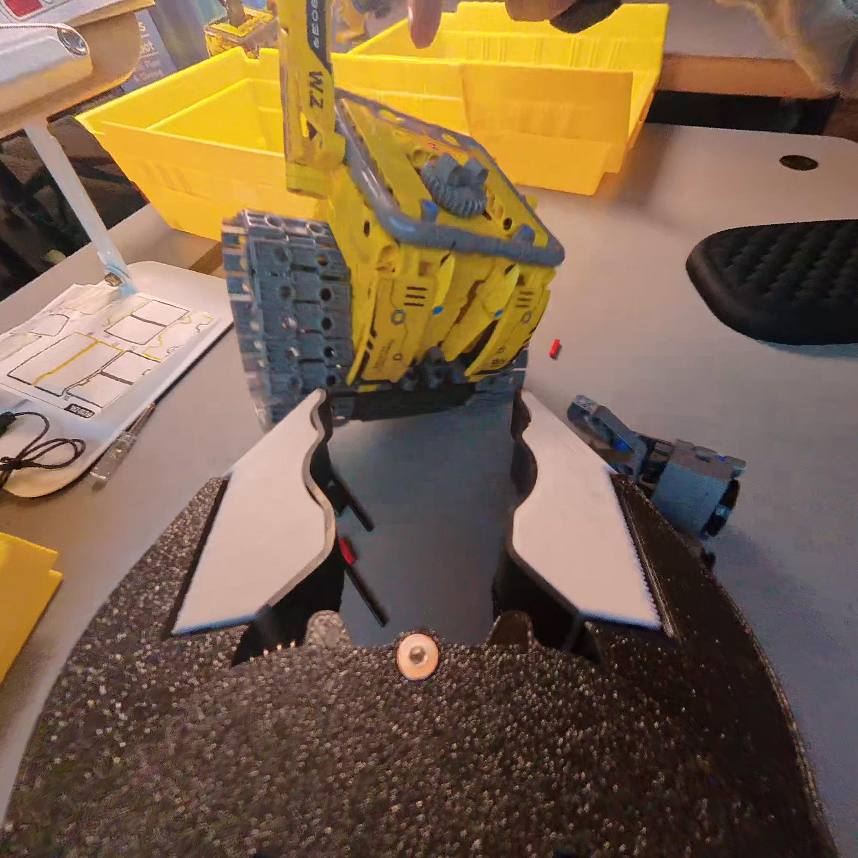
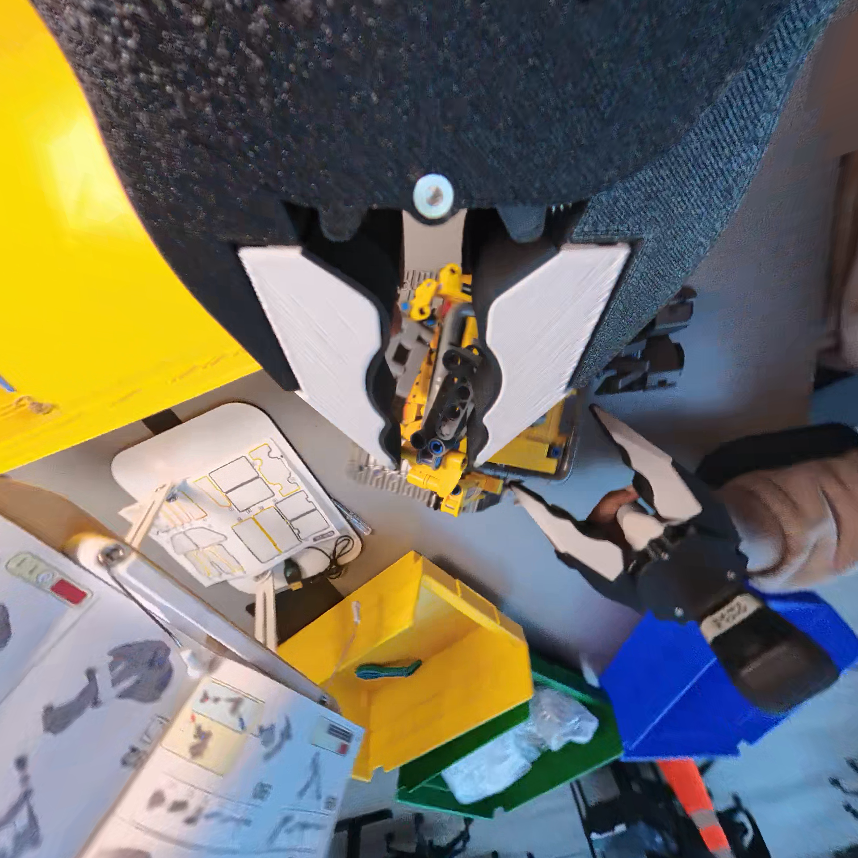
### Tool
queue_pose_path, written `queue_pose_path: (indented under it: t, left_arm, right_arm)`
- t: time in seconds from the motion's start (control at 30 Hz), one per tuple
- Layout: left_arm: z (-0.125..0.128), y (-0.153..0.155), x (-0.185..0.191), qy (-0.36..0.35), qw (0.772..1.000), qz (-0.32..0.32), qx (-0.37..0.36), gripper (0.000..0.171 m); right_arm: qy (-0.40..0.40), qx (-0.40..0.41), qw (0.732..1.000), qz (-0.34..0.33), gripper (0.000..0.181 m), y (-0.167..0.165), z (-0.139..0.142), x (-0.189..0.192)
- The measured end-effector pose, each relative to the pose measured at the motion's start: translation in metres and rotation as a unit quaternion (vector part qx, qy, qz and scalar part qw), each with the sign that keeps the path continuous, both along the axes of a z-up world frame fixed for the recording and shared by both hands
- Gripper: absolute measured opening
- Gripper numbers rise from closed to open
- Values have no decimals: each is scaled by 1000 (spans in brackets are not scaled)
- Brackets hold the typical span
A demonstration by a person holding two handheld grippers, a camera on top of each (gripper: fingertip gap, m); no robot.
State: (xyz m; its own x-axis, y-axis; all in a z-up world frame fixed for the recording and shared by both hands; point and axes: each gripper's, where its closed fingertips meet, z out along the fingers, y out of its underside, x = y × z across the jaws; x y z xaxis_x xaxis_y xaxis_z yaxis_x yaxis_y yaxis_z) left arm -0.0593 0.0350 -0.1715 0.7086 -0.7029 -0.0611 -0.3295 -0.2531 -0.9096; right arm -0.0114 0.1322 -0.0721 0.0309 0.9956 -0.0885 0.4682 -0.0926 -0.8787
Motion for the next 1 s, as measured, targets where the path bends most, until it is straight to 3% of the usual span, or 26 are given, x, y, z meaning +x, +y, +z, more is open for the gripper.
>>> queue_pose_path:
  t: [0.03, 0.1, 0.23, 0.3, 0.47, 0.57, 0.63, 0.7, 0.77, 0.83, 0.9, 1.0]
  left_arm:
    - [-2, 8, 0, 2, 1000, 7, 1, 73]
    - [-5, 20, 5, -7, 1000, 14, -5, 81]
    - [-16, 38, 12, 9, 1000, 19, -16, 76]
    - [-20, 49, 16, 7, 999, 17, -26, 78]
    - [-21, 74, 27, -11, 999, -9, -45, 73]
    - [-22, 78, 36, -13, 998, -37, -46, 73]
    - [-21, 78, 31, -9, 998, -39, -50, 63]
    - [-12, 73, 16, -6, 999, -31, -39, 62]
    - [6, 63, 0, -22, 999, -22, -32, 63]
    - [23, 46, -12, -46, 998, -20, -34, 57]
    - [32, 28, -18, -66, 997, -21, -36, 54]
    - [25, 3, -26, -63, 997, -9, -52, 53]
  right_arm:
    - [-2, -34, 999, -15, 28, 14, -9, -6]
    - [-3, -97, 994, -54, 27, 34, -27, -17]
    - [-3, -120, 985, -123, 27, 54, -47, -16]
    - [-4, -88, 985, -150, 28, 61, -49, -10]
    - [18, -18, 983, -180, 40, 64, -27, 16]
    - [43, -14, 986, -157, 43, 43, -6, 33]
    - [73, 36, 984, -157, 49, 32, 14, 50]
    - [71, 104, 986, -109, 41, 3, 19, 67]
    - [19, 119, 992, -35, 27, -37, -16, 80]
    - [-80, 103, 991, 24, 28, -70, -82, 91]
    - [-128, 100, 986, 45, 25, -86, -133, 92]
    - [-152, 60, 986, 39, 25, -93, -167, 82]
